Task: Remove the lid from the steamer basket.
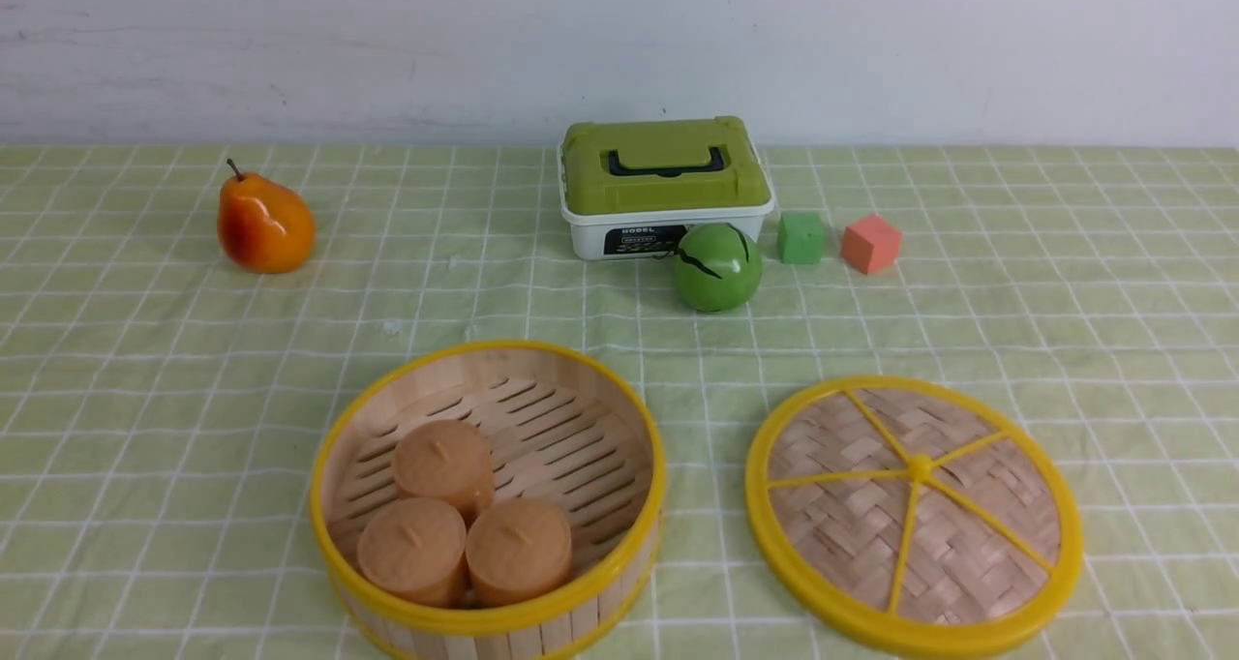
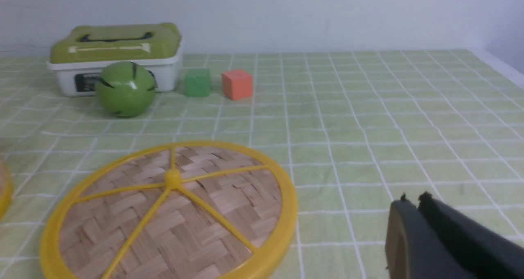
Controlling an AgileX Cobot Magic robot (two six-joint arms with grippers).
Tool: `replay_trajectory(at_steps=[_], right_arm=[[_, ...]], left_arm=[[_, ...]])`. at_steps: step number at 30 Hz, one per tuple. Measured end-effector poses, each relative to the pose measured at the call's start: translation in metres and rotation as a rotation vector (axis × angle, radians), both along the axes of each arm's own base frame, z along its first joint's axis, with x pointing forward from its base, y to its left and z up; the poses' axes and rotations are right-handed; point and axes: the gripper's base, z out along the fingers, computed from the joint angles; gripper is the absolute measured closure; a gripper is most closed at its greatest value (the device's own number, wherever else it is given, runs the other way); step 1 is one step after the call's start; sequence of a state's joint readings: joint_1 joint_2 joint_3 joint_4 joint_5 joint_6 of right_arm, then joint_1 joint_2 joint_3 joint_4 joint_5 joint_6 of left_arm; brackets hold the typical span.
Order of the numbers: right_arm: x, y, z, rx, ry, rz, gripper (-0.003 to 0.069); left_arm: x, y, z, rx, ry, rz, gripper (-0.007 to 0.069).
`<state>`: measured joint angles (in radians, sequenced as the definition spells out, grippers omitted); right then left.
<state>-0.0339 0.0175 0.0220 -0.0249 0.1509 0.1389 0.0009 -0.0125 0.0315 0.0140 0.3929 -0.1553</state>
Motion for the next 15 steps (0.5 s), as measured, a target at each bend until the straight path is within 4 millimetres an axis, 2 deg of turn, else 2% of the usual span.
replay_trajectory(at_steps=[4, 8, 15], right_arm=[[-0.003, -0.001, -0.006, 0.009, 0.043, -0.026, 0.0644], [-0.005, -0.002, -0.016, 0.013, 0.162, -0.031, 0.0636], [-0.006, -0.002, -0.018, 0.015, 0.198, -0.033, 0.0627]], left_arm=[[0.000, 0.000, 0.000, 0.000, 0.000, 0.000, 0.0385], [0.000, 0.000, 0.000, 0.000, 0.000, 0.000, 0.0385], [0.000, 0.000, 0.000, 0.000, 0.000, 0.000, 0.0385]])
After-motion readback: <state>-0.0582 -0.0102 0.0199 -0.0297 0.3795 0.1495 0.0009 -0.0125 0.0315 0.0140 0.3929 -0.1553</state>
